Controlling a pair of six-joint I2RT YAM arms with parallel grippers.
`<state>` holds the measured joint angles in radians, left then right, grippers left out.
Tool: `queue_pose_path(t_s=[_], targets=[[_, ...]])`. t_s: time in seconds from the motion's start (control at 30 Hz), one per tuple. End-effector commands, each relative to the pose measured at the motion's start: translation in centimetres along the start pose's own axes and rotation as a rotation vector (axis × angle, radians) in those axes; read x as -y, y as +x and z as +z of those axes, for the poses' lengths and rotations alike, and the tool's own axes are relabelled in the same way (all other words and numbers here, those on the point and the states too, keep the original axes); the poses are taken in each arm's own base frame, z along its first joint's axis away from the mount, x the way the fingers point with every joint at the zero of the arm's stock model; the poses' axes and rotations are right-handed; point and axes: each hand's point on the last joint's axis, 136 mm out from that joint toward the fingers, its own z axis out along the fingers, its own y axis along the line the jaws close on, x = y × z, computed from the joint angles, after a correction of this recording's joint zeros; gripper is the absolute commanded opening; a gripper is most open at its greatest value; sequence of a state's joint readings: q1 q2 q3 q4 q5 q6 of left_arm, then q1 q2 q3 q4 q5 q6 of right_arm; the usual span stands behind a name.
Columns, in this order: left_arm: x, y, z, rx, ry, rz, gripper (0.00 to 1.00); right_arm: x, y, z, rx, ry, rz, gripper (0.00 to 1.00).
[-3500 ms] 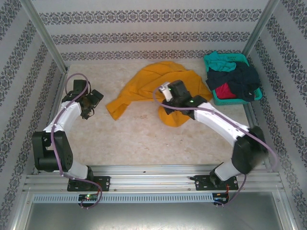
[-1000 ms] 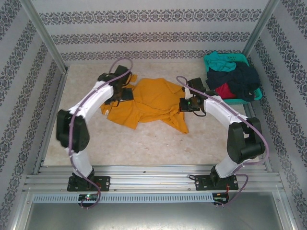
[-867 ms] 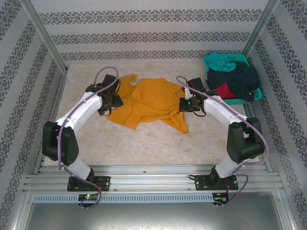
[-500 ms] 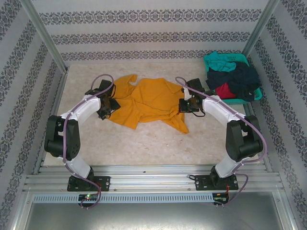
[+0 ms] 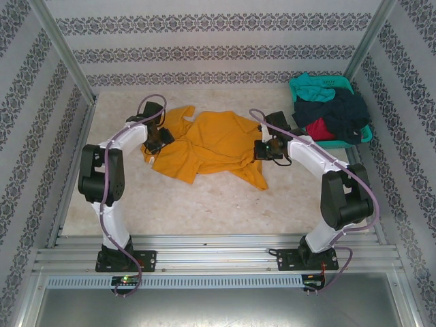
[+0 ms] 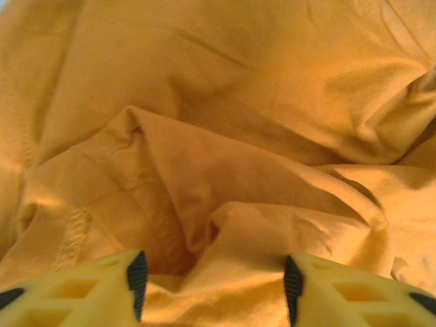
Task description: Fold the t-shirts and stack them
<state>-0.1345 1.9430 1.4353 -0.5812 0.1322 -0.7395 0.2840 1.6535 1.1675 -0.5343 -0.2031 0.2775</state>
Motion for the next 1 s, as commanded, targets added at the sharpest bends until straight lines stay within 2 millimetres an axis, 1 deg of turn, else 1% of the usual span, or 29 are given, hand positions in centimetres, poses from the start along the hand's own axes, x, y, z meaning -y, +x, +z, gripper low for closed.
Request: queue_pose_path(t_s=[0.0, 0.07, 0.13, 0.23, 0.4, 0.47, 0.53, 0.63, 0.7, 0.77, 0.83, 0.87, 0.9, 0.93, 0.97], targets=[[1.0, -1.5, 0.1, 0.016, 0.051, 0.006, 0.49, -0.6, 0.1, 0.1, -0.007, -0.013, 0.008, 0.0], [1.1, -1.5, 0.2, 0.012, 0.056, 0.006, 0.37, -0.6, 0.1, 0.1, -0.007, -0.01, 0.01, 0.0], [1.1, -1.5, 0.1, 0.007, 0.056, -0.002, 0.29, -0.5, 0.1, 0.1, -0.009, -0.008, 0.012, 0.0], [1.1, -1.3, -0.6, 0.004, 0.056, -0.014, 0.25, -0.5, 0.1, 0.2, -0.011, -0.007, 0.014, 0.0], [0.5, -0.7, -2.1, 0.007, 0.052, -0.029, 0.0, -0.8, -0.3, 0.2, -0.006, -0.01, 0.011, 0.0], [0.3, -0.3, -2.7, 0.007, 0.056, -0.035, 0.0, -1.1, -0.5, 0.0, 0.008, -0.01, -0.007, 0.0], [-0.1, 0.2, -4.0, 0.013, 0.056, -0.039, 0.0, -1.3, -0.5, -0.4, 0.028, -0.001, -0.031, 0.0], [-1.6, 1.5, -6.0, 0.011, 0.031, -0.049, 0.0, -1.7, -0.4, -1.1, 0.067, -0.005, -0.068, 0.01], [-3.0, 2.5, -7.3, 0.004, 0.018, -0.067, 0.0, -2.7, 0.1, -1.4, 0.077, -0.037, -0.129, 0.03], [-4.5, 3.5, -8.7, 0.0, 0.007, -0.086, 0.0, -5.1, 1.4, -1.7, 0.053, -0.132, -0.235, 0.04], [-6.5, 4.6, -9.8, -0.006, -0.016, -0.109, 0.0, -8.4, 4.2, -2.2, -0.023, -0.273, -0.379, 0.08], [-7.3, 5.0, -10.3, -0.006, -0.022, -0.119, 0.0, -9.6, 5.5, -2.5, -0.061, -0.322, -0.429, 0.11], [-8.2, 5.4, -10.8, -0.007, -0.028, -0.132, 0.0, -10.6, 6.9, -2.8, -0.099, -0.37, -0.465, 0.16], [-9.2, 6.0, -11.0, -0.014, -0.038, -0.147, 0.0, -11.3, 7.9, -3.1, -0.126, -0.405, -0.479, 0.24], [-9.8, 6.3, -11.3, -0.016, -0.041, -0.16, 0.0, -11.7, 8.3, -3.4, -0.134, -0.428, -0.477, 0.32]])
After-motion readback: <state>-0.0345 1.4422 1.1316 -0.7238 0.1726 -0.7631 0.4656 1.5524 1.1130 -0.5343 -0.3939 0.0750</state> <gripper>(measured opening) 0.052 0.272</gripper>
